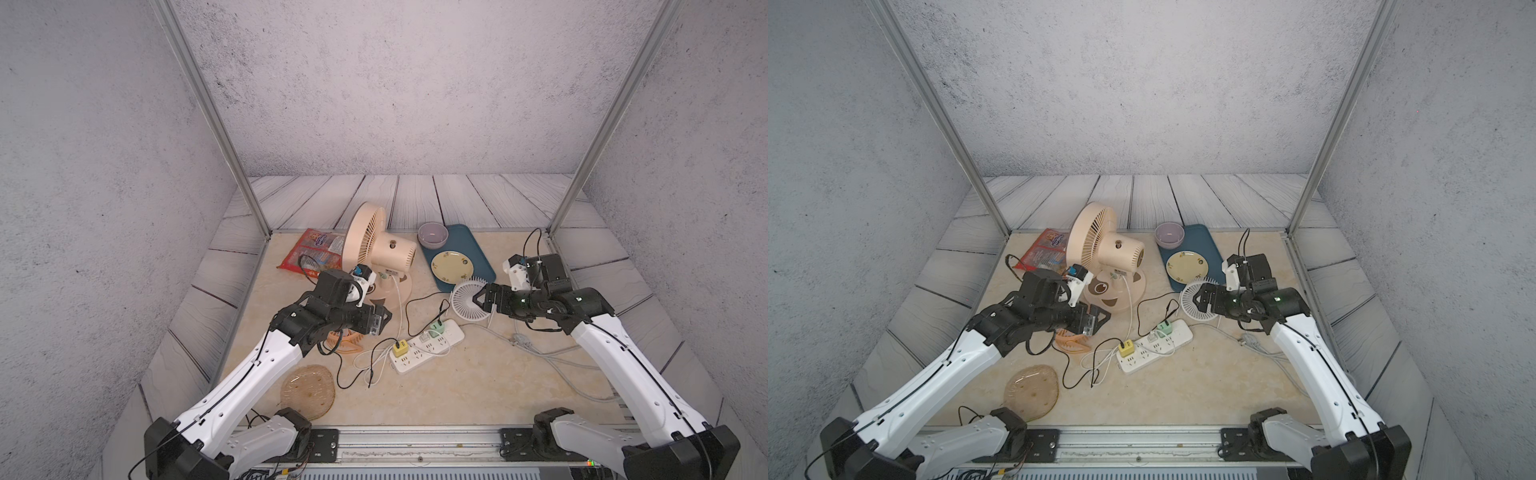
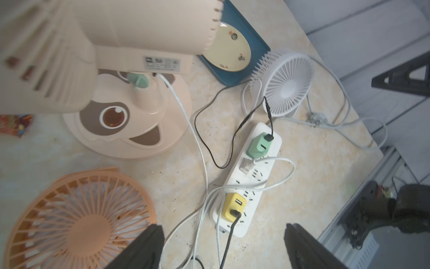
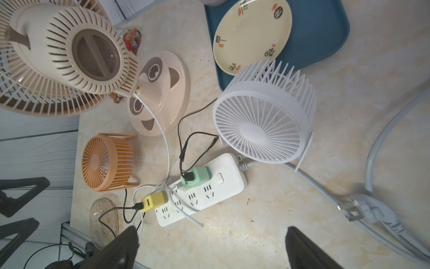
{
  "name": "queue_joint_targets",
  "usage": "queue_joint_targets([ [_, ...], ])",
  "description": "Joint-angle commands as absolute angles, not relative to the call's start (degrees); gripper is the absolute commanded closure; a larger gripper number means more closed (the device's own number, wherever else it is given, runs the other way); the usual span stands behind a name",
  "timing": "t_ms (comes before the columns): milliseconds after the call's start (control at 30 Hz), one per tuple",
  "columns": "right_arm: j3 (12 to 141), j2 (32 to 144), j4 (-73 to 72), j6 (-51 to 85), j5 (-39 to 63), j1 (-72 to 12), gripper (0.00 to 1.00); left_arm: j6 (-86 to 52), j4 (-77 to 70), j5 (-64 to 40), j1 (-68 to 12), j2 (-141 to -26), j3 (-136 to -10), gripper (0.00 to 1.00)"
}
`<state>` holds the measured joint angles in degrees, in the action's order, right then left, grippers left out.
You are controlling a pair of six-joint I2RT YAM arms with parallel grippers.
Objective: Unplug the desk fan from the power strip
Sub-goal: Remove the plug from the socket.
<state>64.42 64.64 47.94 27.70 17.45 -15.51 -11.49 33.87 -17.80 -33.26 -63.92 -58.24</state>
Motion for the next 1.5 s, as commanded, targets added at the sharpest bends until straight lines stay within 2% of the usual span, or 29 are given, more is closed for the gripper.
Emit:
queue_joint_targets([
  [0,64.1,65.0,49.8,28.1,17.7,-15.6,0.01,1.9,37.0,-24.1,-34.9,-66.7,-61.2,0.12],
  [167,64.4,66.0,49.7,31.5,15.5,-15.7,0.01,9.0,39.3,-23.7,-38.1,-74.4,-65.0,0.14],
  [267,64.3,66.6,50.8,34.7,14.6,-15.7,0.02,10.0,42.1,-20.6,-39.9,-79.3,-67.8,0.20],
  [467,62.6,67.9,54.2,40.9,16.3,-15.7,0.04,8.2,47.5,-15.1,-44.0,-86.7,-71.5,0.22],
  [667,55.5,66.4,44.4,53.8,18.4,-20.5,0.08,6.2,48.8,-10.3,-45.3,-91.2,-73.1,0.35],
  [867,50.7,66.3,39.6,60.4,17.0,-25.3,0.08,6.5,50.4,-11.7,-45.3,-94.8,-75.1,0.39],
  [967,49.4,65.5,39.7,61.4,16.1,-25.7,0.09,6.1,51.3,-11.8,-45.3,-96.7,-76.0,0.43],
  [1300,46.1,63.3,38.4,64.7,16.0,-25.8,0.10,5.4,51.3,-13.2,-45.6,-99.8,-77.1,0.44],
  [1467,46.2,64.9,37.8,64.8,16.6,-25.9,0.10,5.2,51.4,-13.2,-46.0,-100.9,-77.2,0.53],
])
